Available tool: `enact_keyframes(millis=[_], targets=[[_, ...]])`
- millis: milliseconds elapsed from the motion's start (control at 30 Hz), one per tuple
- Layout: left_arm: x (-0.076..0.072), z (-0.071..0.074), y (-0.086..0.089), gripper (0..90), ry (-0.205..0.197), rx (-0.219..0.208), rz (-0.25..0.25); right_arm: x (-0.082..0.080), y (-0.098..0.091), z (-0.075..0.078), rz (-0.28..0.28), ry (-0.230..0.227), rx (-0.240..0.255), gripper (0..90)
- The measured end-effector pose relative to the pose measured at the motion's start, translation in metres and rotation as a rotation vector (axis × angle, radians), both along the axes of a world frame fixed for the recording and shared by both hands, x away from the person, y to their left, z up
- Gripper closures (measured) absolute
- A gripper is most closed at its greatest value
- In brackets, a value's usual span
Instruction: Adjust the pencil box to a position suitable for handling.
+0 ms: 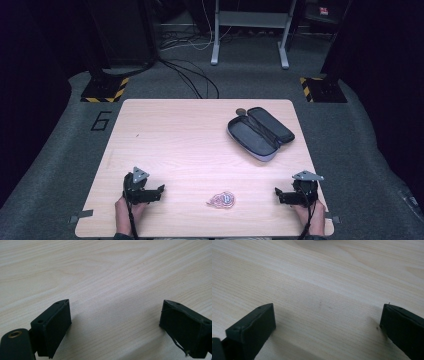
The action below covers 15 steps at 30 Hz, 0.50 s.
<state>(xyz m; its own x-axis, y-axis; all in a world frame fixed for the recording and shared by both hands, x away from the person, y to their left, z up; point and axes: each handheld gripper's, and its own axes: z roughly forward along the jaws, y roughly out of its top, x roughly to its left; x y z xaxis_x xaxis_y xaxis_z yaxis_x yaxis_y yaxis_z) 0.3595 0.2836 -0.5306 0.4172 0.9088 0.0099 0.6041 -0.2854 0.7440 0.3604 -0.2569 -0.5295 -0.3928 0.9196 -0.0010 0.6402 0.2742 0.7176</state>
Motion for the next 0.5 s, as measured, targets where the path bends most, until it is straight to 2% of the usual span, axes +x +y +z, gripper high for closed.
enact_keyframes(millis=[500], targets=[[0.0003, 0.0, -0.0001, 10.1, 0.001, -0.003, 0.0, 0.0003, -0.0002, -0.0002, 0.002, -0.004, 0.0, 0.0]])
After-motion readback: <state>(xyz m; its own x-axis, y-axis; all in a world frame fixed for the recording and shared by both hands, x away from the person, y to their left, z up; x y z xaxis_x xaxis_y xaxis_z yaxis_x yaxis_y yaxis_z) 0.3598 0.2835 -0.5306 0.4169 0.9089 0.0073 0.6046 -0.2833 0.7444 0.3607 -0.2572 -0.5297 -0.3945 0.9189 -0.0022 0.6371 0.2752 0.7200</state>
